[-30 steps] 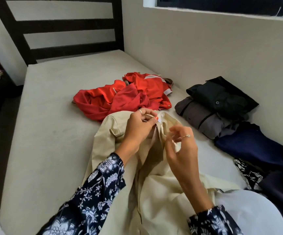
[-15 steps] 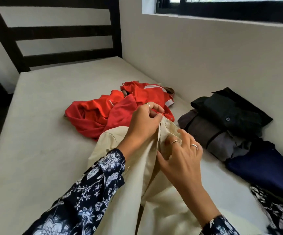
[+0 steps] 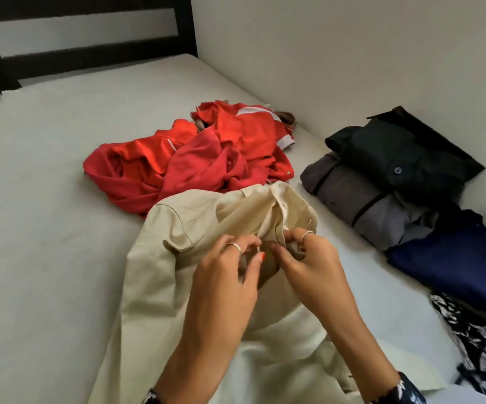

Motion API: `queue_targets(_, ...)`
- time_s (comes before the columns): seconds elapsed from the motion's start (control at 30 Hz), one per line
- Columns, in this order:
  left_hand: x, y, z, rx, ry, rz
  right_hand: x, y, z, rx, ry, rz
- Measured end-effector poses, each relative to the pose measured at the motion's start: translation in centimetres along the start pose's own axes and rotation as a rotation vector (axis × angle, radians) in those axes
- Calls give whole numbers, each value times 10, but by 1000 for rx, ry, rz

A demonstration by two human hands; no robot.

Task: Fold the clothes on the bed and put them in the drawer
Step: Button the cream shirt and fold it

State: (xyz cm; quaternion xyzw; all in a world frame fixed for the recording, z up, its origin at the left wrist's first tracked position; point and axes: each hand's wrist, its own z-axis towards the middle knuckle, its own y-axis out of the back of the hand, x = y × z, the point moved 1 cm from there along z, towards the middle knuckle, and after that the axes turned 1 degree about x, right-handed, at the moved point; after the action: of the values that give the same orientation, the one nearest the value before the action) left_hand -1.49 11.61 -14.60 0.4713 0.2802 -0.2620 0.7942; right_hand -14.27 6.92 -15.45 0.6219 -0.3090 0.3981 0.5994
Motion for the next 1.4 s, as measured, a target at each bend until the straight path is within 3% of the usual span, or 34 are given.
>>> queue_targets(0.27, 18, -6, 0, 83, 74, -76, -9, -2, 1, 123, -153, 232)
queue_targets(0.53, 24, -20, -8, -23, 538, -677, 0, 4, -5, 263, -177, 389)
queue_targets(0.7, 23, -28, -14, 8, 579, -822, -1, 2, -7, 240, -196, 429)
queue_targets(0.9, 24, -35, -20, -18, 658, -800, -3, 0, -5, 203, -208, 468)
queue_targets(1.13, 17, -32, -20, -69, 477, -469, 2, 1, -7, 179, -180, 426)
queue_targets(1.4, 1, -28, -10, -41, 372, -432, 13, 5, -13, 158, -182, 445)
